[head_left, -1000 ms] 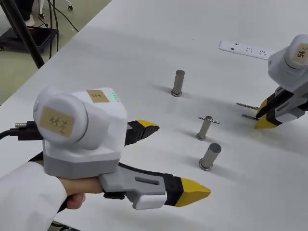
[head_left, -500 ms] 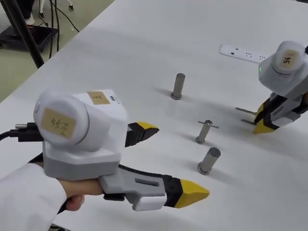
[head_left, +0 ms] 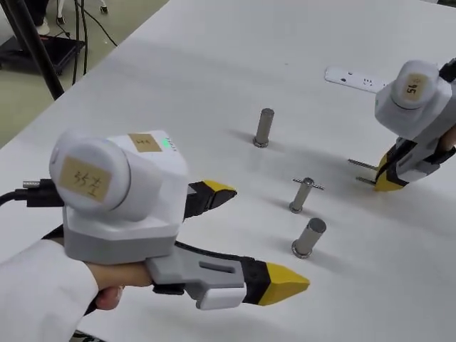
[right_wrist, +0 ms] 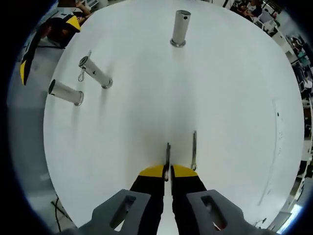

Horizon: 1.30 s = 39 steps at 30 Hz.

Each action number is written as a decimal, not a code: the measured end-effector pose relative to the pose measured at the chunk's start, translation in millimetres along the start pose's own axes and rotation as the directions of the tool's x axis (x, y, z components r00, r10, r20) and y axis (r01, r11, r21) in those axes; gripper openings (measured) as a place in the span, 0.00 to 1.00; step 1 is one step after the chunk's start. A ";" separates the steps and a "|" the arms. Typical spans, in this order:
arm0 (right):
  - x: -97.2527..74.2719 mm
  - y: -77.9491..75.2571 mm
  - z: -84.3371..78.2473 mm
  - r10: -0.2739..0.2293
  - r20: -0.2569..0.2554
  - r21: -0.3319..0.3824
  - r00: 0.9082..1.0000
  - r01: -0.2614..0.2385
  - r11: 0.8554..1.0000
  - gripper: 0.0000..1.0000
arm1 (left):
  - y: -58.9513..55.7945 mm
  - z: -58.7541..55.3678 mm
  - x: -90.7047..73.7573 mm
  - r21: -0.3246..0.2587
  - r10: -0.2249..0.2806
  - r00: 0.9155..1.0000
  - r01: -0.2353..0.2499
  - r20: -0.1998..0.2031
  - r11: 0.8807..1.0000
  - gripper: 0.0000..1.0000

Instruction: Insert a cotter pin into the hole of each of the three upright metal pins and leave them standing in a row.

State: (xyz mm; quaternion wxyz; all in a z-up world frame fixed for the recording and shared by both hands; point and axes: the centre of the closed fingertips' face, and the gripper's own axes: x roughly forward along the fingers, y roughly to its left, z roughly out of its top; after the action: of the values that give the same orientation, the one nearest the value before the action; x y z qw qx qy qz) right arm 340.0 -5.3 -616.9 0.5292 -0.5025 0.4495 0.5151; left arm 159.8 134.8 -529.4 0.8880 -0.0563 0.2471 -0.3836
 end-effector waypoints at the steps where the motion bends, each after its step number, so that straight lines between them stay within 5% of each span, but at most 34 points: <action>1: -0.4 1.0 0.7 0.010 0.001 -0.003 1.000 -0.010 1.000 0.00 | 0.3 -0.1 0.0 -0.001 0.001 1.000 -0.001 0.000 1.000 0.80; 10: 0.2 -2.9 -0.2 0.007 0.024 0.068 1.000 -0.009 0.998 0.00 | 1.7 1.1 -0.2 -0.009 0.005 1.000 -0.005 0.003 1.000 0.79; 27: -0.2 0.9 -1.3 0.031 0.028 0.048 0.999 -0.033 0.998 0.00 | -0.4 7.8 -6.1 -0.005 0.019 1.000 -0.019 0.012 1.000 0.78; 32: -10.7 5.1 -3.7 0.031 0.037 0.033 0.999 -0.032 0.999 0.00 | 1.2 11.5 -8.3 0.001 0.028 1.000 -0.028 0.014 1.000 0.78; 39: -33.4 4.2 0.8 0.003 0.119 0.064 0.993 -0.011 0.998 0.00 | 5.8 19.1 -12.0 -0.005 0.053 0.998 -0.053 0.033 0.999 0.77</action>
State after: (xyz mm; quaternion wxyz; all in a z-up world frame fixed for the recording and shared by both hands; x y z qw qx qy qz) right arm 333.6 -7.7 -583.9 0.5691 -0.4522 0.4353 0.5311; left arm 165.8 145.6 -509.7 0.9018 -0.0578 0.2344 -0.3585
